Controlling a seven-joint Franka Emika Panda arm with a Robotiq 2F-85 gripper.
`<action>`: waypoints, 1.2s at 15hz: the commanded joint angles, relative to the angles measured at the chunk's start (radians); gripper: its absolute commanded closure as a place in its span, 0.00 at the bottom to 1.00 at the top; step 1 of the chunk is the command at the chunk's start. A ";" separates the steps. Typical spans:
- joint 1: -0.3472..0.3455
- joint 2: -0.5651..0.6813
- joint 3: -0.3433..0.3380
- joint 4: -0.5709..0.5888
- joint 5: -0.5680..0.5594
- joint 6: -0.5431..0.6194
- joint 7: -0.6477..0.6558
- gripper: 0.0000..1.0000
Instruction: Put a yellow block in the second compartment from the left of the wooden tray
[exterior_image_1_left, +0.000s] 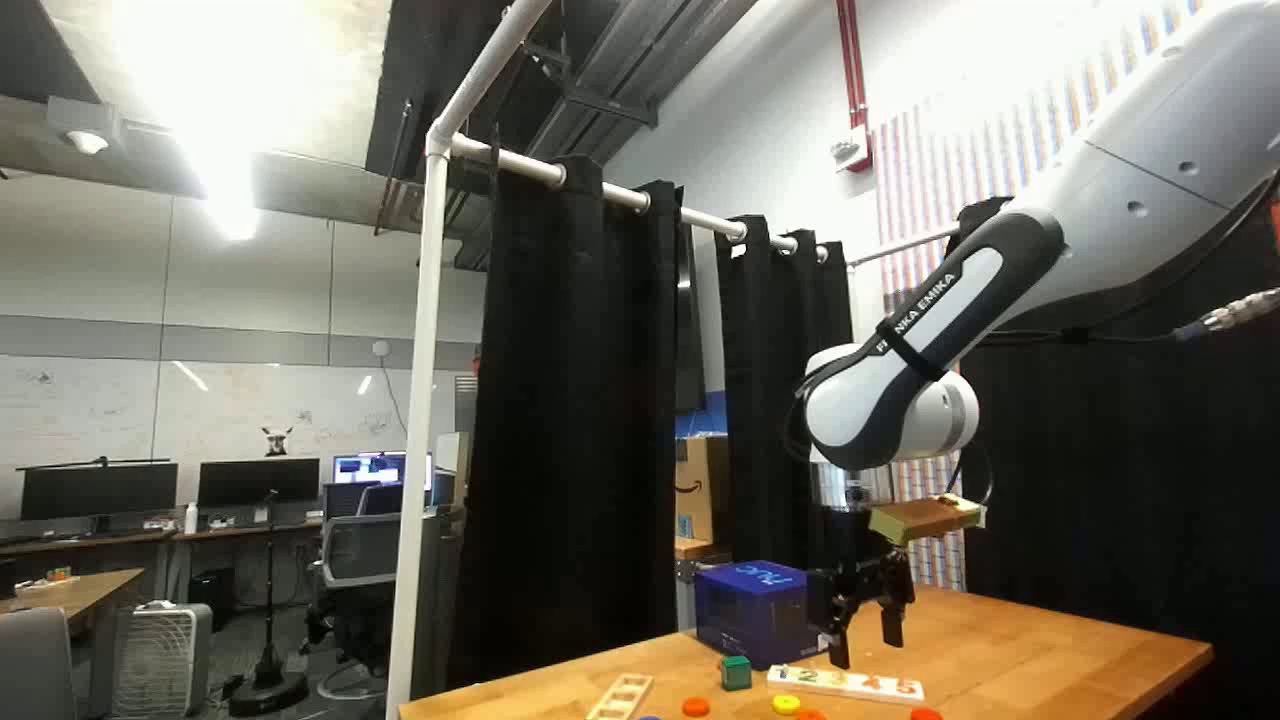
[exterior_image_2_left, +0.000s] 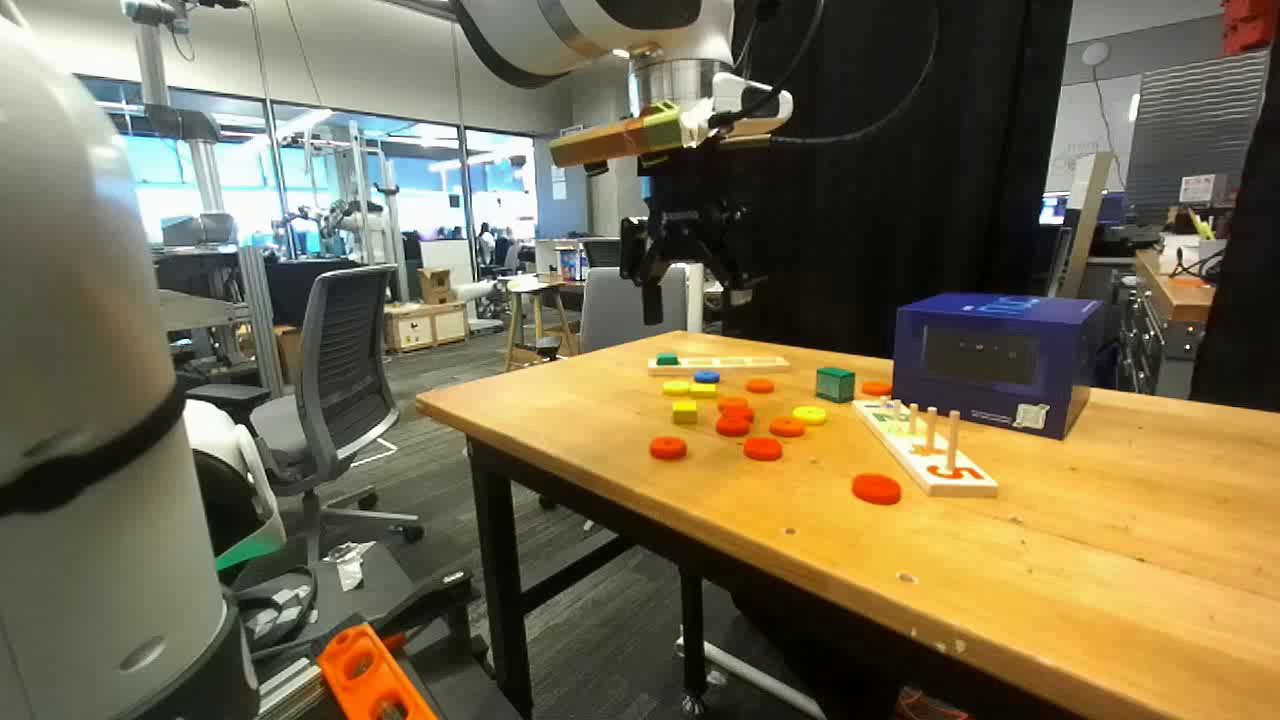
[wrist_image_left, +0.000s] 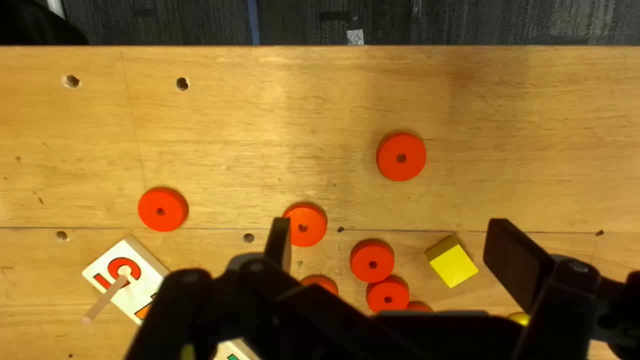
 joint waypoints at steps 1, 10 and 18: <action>0.005 0.000 -0.005 0.002 -0.002 -0.002 0.002 0.00; 0.014 0.012 -0.010 0.006 0.005 0.003 -0.026 0.00; 0.102 0.134 0.016 0.080 -0.002 0.025 -0.241 0.00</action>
